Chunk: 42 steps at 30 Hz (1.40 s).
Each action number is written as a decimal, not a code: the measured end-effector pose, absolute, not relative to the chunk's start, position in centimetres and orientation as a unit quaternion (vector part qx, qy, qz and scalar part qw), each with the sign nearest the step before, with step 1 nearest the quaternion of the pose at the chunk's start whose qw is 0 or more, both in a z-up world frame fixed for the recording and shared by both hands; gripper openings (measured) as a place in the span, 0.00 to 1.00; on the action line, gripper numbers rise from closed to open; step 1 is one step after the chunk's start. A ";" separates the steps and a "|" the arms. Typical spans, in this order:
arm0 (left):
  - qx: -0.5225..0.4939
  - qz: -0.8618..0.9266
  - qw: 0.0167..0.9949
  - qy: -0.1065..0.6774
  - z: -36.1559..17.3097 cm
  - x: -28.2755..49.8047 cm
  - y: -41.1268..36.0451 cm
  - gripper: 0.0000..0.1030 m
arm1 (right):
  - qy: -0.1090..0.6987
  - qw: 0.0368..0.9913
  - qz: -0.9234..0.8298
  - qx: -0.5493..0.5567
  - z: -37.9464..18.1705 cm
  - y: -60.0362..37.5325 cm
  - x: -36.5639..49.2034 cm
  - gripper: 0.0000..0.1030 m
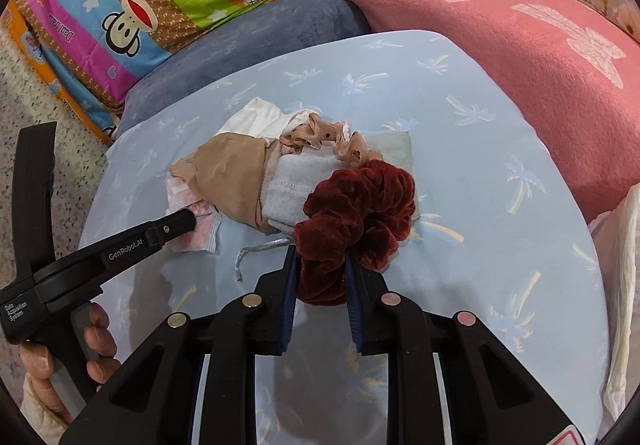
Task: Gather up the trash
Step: 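Grasp the pink-white tissue with the left tool while the right tool grasps the dark red scrunchie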
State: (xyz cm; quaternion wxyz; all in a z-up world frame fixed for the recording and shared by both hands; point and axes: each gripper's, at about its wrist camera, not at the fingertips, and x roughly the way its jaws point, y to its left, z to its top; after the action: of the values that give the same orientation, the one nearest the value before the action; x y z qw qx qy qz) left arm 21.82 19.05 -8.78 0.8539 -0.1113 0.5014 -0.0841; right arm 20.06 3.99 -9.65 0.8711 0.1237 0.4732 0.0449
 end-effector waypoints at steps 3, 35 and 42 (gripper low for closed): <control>-0.109 -0.087 0.860 0.492 -7.6 21.0 18.8 0.13 | 0.464 0.875 0.048 0.128 -8.7 3.6 19.2 0.18; -0.019 -0.255 0.895 0.366 5.3 13.0 2.2 0.11 | 0.311 0.933 -0.030 0.180 4.5 -11.3 7.6 0.17; 0.008 -0.299 0.884 0.359 6.2 11.4 -2.8 0.11 | 0.289 0.933 -0.076 0.201 5.1 -16.7 4.7 0.17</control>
State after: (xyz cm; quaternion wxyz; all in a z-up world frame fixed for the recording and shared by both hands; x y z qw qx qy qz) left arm 11.39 -2.76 6.19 0.8841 0.0078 0.3593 -0.2985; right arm 4.66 -16.68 5.14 0.9329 0.2011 0.2891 -0.0756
